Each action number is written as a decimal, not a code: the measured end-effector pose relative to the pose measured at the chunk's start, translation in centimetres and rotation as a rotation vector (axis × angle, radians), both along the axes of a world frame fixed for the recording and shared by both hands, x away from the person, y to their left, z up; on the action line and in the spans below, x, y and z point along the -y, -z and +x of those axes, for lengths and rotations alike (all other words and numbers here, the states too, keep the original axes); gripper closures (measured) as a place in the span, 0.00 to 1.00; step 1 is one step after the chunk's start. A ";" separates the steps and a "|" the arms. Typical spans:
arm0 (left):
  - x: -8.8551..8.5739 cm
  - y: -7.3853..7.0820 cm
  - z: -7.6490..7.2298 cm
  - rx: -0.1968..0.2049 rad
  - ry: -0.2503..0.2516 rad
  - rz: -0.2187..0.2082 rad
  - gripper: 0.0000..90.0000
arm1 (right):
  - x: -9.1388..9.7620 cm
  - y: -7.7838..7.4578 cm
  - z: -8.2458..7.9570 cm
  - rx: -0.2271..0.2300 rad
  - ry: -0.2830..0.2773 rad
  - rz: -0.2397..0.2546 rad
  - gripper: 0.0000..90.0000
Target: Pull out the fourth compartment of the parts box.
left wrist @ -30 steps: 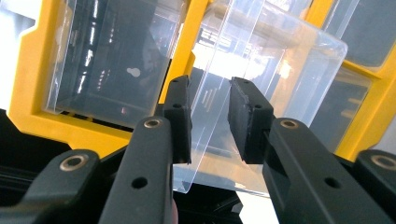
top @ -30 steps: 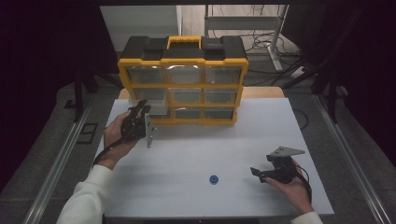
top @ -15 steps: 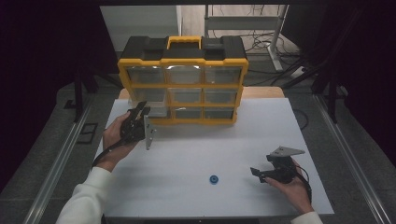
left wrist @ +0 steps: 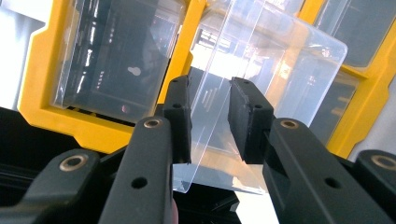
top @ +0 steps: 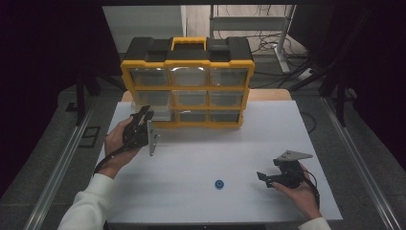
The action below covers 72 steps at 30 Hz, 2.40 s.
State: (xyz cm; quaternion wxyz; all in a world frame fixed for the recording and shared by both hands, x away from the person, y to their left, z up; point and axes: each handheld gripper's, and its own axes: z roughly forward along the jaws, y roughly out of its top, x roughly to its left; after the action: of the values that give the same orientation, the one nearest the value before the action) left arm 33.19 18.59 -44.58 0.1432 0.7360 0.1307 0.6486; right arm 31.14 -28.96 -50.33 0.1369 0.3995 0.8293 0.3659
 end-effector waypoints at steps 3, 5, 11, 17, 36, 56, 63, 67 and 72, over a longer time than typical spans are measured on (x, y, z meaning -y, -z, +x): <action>0.0 0.0 -0.1 -0.001 -0.001 0.001 0.78 | 0.0 0.0 0.0 0.000 0.000 0.000 0.14; 0.0 0.0 -0.2 -0.001 -0.002 0.002 0.78 | 0.0 0.0 0.0 0.000 -0.001 -0.001 0.14; 0.0 0.1 -0.5 0.000 0.001 0.001 0.78 | 0.0 0.0 0.0 -0.001 -0.001 -0.002 0.14; 0.0 0.0 -0.7 -0.007 0.000 0.004 0.78 | 0.0 0.0 0.0 0.001 0.000 0.000 0.14; 0.0 0.2 -1.5 0.005 0.002 0.010 0.79 | 0.0 0.0 0.0 -0.002 -0.003 -0.004 0.14; -0.2 0.2 -1.5 -0.003 0.013 -0.004 0.76 | 0.0 0.0 0.0 -0.002 -0.001 -0.001 0.14; -0.7 0.3 -1.4 -0.030 -0.004 -0.041 0.54 | 0.0 0.0 0.0 -0.004 -0.001 -0.004 0.14; -1.1 0.2 -1.5 -0.043 -0.029 -0.106 0.31 | 0.0 0.0 0.1 -0.005 0.000 -0.004 0.14; -1.1 -0.1 -2.4 -0.111 -0.035 -0.226 0.21 | -0.1 0.1 0.1 -0.008 -0.002 -0.006 0.14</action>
State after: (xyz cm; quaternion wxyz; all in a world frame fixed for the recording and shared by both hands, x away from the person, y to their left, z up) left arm 30.81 19.71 -44.44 0.2064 0.7477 0.2233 0.5903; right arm 31.20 -28.89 -50.40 0.1343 0.3999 0.8314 0.3618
